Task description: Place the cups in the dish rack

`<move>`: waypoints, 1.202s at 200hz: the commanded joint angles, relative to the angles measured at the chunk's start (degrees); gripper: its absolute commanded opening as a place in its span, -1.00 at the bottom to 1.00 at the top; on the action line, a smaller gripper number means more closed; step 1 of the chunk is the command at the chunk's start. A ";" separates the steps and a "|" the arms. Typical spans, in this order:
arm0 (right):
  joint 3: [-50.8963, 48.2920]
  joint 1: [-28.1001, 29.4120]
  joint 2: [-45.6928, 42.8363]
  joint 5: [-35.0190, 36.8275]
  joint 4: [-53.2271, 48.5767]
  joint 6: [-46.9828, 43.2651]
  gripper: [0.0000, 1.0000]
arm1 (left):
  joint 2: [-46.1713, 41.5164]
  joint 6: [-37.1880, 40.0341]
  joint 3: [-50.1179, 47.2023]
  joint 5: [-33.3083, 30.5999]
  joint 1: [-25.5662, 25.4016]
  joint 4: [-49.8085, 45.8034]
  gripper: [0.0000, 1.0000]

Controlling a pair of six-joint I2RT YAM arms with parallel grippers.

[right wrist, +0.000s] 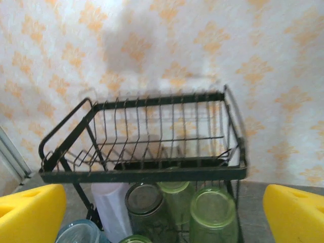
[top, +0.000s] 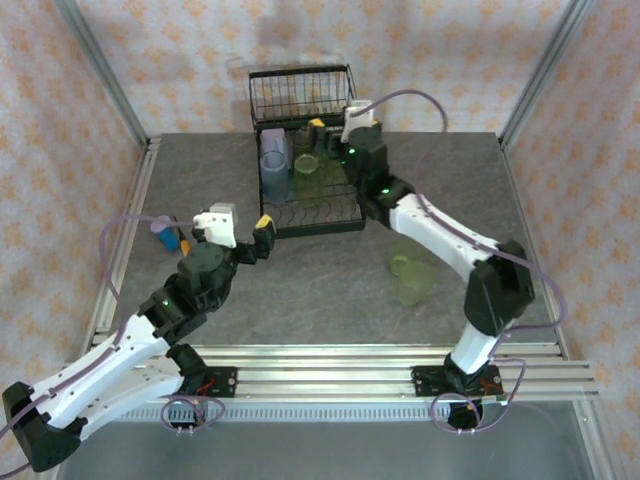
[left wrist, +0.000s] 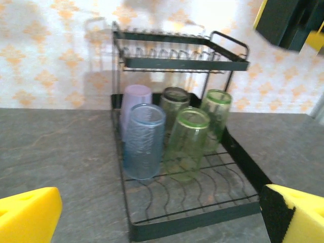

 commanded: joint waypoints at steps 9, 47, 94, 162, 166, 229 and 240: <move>-1.58 -4.19 -7.71 -3.92 -14.14 5.24 0.99 | 4.51 2.45 5.36 11.29 0.39 -2.01 0.99; -5.04 -10.26 -16.57 -7.03 -23.40 8.38 0.99 | 12.84 4.40 12.66 19.22 -1.27 -4.92 0.99; -11.33 -16.04 -27.22 -7.48 -31.21 9.96 0.99 | 23.78 7.94 21.63 23.76 -7.49 -7.53 0.99; -19.09 -16.79 -44.29 1.09 -34.18 14.17 0.98 | 39.76 10.29 32.27 28.72 -16.44 -10.14 0.99; -19.27 -16.83 -45.05 1.48 -34.11 14.43 0.99 | 40.64 10.06 32.54 29.53 -16.93 -9.53 0.99; -23.08 -16.82 -55.05 9.32 -30.92 17.44 0.99 | 54.92 9.28 41.23 32.68 -23.56 -7.79 0.99; -23.92 -16.82 -56.60 10.09 -30.42 17.90 0.99 | 57.78 8.74 43.58 32.55 -24.16 -8.18 0.99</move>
